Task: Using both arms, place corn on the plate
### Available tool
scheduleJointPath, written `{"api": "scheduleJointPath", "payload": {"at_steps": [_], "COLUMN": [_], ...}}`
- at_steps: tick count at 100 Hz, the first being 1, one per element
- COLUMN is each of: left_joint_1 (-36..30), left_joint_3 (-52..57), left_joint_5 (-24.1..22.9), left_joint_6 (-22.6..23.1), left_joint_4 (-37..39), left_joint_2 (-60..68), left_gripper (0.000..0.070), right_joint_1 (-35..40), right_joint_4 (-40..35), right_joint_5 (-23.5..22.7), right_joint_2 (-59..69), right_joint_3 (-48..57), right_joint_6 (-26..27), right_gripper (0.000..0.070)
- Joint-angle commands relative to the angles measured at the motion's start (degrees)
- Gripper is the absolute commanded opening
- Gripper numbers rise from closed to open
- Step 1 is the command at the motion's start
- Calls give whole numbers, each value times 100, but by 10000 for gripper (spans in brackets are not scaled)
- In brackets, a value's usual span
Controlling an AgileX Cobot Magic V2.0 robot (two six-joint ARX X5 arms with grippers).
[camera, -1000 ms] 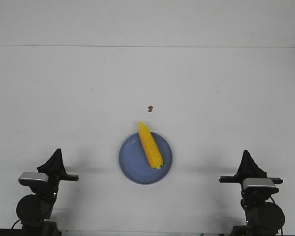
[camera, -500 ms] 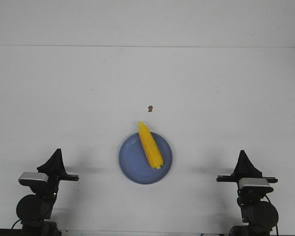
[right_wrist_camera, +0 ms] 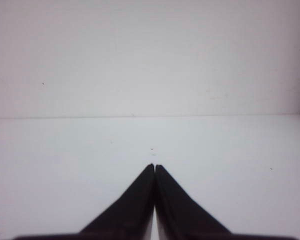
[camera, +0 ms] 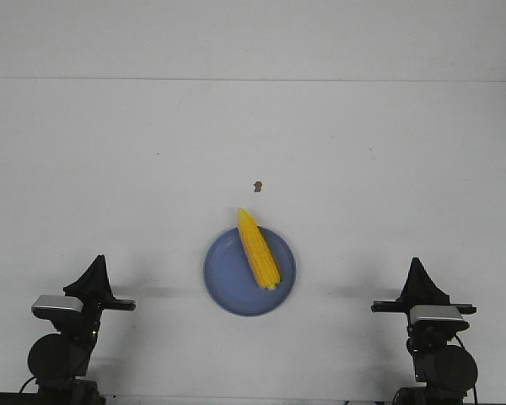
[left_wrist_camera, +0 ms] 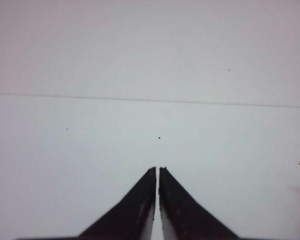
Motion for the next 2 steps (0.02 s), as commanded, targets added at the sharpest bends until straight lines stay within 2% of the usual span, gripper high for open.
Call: {"api": "scheduleJointPath", "payload": {"at_steps": [1,2], "left_joint_1": [4,4], "left_joint_3": [-109,-109], "left_joint_5": [-15,-15], "left_joint_6": [37,37], "left_joint_4": [55,55], "left_joint_2": [-7,-7], "left_gripper": [16,16], "right_joint_1": [0,0], "right_joint_4": [52,52], "right_joint_5": [17,17], "right_joint_2": [-11,-11], "right_joint_3": [-13,-13], "right_joint_6": [-13,-13], "right_gripper": [0,0]}}
